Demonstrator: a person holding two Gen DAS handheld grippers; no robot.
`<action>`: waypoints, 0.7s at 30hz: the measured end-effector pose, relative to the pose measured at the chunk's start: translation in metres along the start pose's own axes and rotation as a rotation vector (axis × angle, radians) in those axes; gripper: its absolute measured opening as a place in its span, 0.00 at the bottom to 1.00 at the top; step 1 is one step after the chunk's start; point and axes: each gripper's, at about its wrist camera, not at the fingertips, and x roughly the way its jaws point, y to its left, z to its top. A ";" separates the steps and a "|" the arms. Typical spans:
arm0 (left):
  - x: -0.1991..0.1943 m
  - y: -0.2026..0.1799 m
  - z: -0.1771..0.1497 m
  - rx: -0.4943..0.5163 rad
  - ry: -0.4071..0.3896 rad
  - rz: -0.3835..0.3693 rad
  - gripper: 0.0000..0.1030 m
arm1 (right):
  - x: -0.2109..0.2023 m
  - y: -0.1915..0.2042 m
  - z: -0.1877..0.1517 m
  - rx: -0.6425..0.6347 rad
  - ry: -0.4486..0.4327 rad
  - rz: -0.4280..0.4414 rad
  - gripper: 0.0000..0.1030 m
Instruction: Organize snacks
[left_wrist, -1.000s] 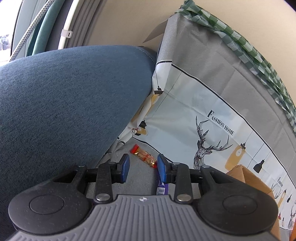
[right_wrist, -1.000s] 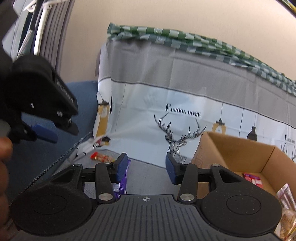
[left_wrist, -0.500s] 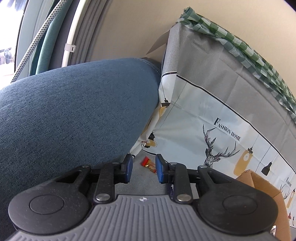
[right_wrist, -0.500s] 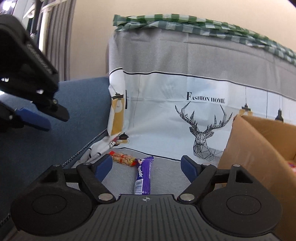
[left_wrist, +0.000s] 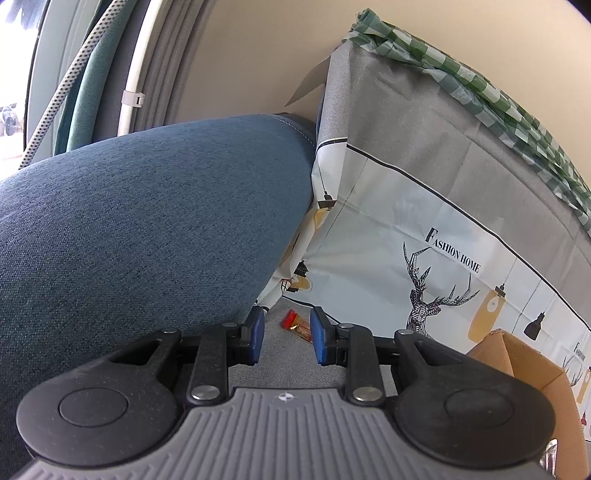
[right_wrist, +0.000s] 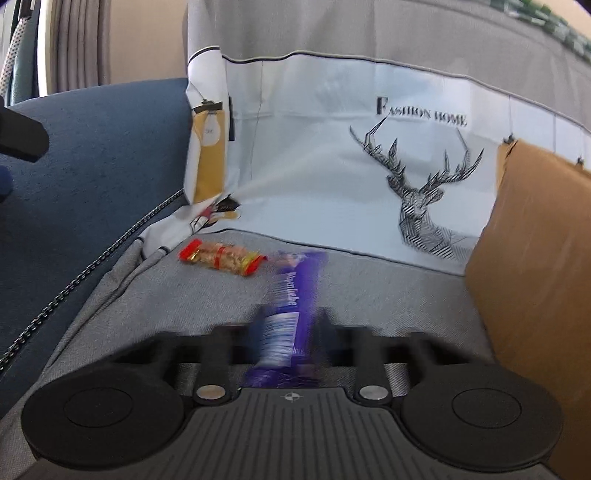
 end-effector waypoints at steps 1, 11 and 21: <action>0.000 0.000 0.000 -0.002 -0.001 0.000 0.30 | -0.004 -0.002 0.000 0.003 -0.009 -0.012 0.24; 0.002 0.000 -0.002 -0.007 -0.004 -0.007 0.30 | -0.083 -0.036 -0.016 -0.028 0.108 -0.054 0.24; 0.011 -0.009 -0.013 0.086 0.010 -0.014 0.30 | -0.100 -0.045 -0.042 -0.056 0.198 -0.041 0.38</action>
